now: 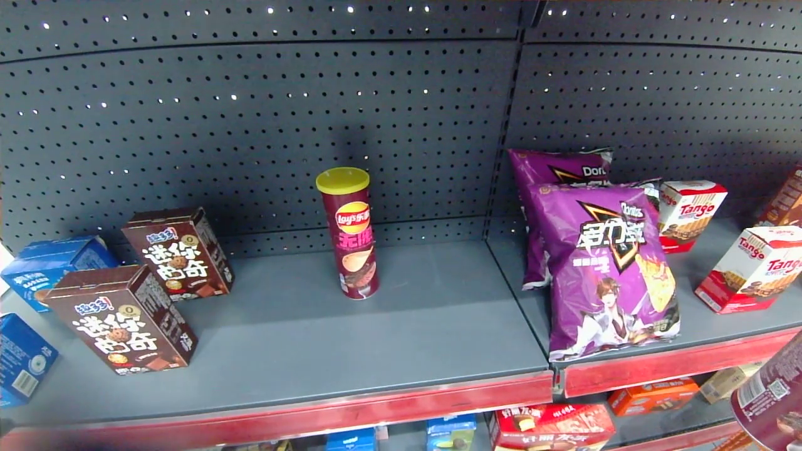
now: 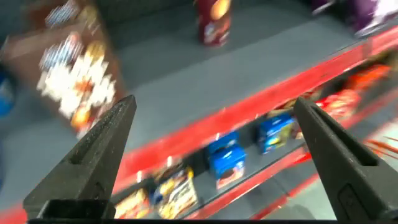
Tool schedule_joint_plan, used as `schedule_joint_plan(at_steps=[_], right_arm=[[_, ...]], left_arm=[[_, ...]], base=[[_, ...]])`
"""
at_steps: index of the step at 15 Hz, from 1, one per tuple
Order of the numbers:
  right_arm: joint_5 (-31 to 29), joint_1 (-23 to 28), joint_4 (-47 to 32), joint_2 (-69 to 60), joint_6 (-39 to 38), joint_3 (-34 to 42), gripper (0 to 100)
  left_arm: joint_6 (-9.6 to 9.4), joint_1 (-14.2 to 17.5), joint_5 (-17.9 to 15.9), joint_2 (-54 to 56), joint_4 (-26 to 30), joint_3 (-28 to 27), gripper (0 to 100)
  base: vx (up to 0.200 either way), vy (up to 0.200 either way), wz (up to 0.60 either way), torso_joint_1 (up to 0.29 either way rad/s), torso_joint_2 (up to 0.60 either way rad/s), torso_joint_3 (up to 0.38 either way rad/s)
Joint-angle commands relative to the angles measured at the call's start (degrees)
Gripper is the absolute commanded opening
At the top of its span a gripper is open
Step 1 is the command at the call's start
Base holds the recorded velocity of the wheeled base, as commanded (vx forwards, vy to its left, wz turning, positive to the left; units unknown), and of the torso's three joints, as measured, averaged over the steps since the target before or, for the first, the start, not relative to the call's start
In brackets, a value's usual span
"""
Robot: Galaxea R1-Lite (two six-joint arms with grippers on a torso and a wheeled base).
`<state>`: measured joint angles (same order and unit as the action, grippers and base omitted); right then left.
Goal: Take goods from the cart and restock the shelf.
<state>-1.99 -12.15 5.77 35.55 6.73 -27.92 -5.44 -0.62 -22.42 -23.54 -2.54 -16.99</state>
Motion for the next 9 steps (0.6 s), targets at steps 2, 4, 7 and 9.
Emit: schedule_joint_plan(at_steps=[2,4,7,9], right_arm=[[-0.2,0.6,0.0,-2.2,0.0,0.9,0],[-0.5,1.0,0.0,-2.8,0.0,0.9,0],[-2.1,0.9,0.0,-3.8,0.1,2.3,0],[-2.1,0.9,0.0,-4.5,0.2,3.0,0]], left_arm=[[0.52,-5.5,-3.2,-26.6,-10.0,-12.1,100],[3.77,-13.1,-2.8,-33.1,-10.3,-16.6,100],[4.65,-14.0,-2.8,-43.1,-16.1,-21.2,100],[3.94,-14.0,-2.7,-46.8,-20.2,-21.2,100]], base=[[0.0,0.0,0.0,0.0,0.0,0.0],[0.0,0.0,0.0,0.0,0.0,0.0],[0.0,0.0,0.0,0.0,0.0,0.0],[0.0,0.0,0.0,0.0,0.0,0.0]])
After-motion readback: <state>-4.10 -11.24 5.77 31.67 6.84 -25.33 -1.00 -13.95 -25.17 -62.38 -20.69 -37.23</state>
